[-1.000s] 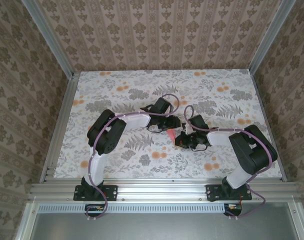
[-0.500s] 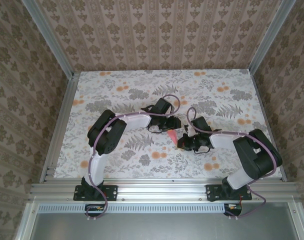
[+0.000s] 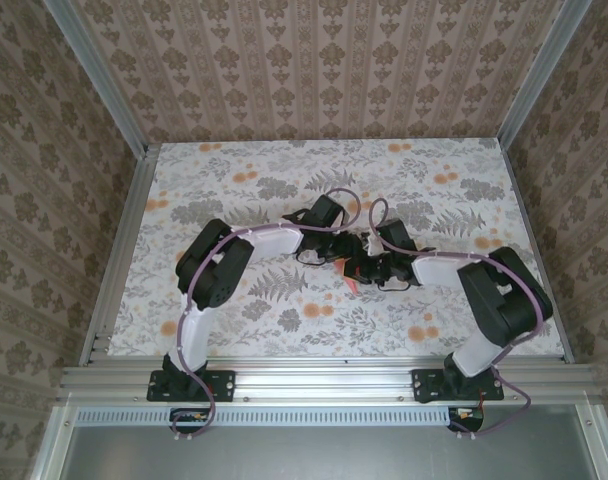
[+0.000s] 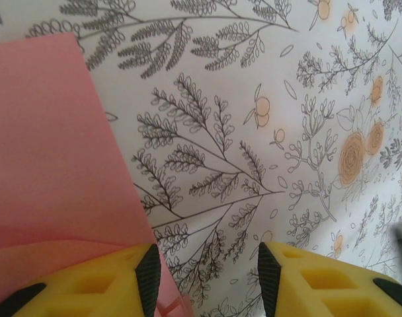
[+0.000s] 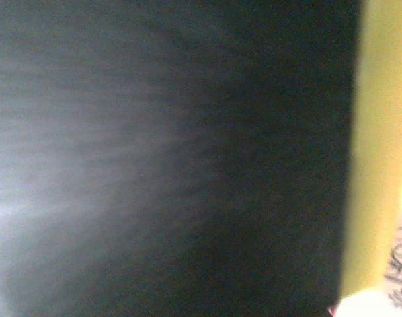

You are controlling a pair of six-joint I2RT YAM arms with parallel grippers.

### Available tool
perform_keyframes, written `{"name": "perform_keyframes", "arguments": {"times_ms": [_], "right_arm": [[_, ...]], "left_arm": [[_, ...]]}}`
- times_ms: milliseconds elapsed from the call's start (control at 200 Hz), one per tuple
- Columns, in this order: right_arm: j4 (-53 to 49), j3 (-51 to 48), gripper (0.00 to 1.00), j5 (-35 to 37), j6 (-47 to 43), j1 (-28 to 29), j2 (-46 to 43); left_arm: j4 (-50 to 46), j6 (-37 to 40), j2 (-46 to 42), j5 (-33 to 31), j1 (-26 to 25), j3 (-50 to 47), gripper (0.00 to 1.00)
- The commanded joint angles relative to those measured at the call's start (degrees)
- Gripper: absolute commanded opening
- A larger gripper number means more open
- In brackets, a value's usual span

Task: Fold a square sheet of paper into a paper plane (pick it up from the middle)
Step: Fold the wing for the fifth time at the center of the table.

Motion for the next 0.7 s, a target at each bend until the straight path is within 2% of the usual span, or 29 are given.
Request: {"name": "perform_keyframes", "arguments": {"times_ms": [0,80,205,290,430,695], "right_arm": [[0.6,1.7,0.04,1.5,0.5,-0.5,3.2],[-4.1,1.2,0.03,5.9,-2.4,-0.5,3.1],[-7.7,0.1,0.00,5.4,-5.0,-0.7,4.8],[-6.5,-2.1,0.00,4.9,-4.8,-0.8,5.2],[-4.3,-3.9,0.00,3.2,-4.1,-1.3,5.5],[-4.6,-2.6,0.00,1.7,-4.2,-1.4,6.1]], "left_arm": [[-3.3,0.8,2.4,-0.6,-0.5,0.6,0.47],[-3.5,0.9,2.1,-0.7,-0.5,0.6,0.47],[-3.5,1.3,0.8,-0.6,-0.3,0.7,0.48],[-2.8,1.9,-1.4,0.2,0.1,0.9,0.50],[-1.2,2.7,-7.1,0.1,1.4,-0.5,0.60],[2.4,2.3,-14.8,-0.2,1.7,-7.5,0.61]]}}
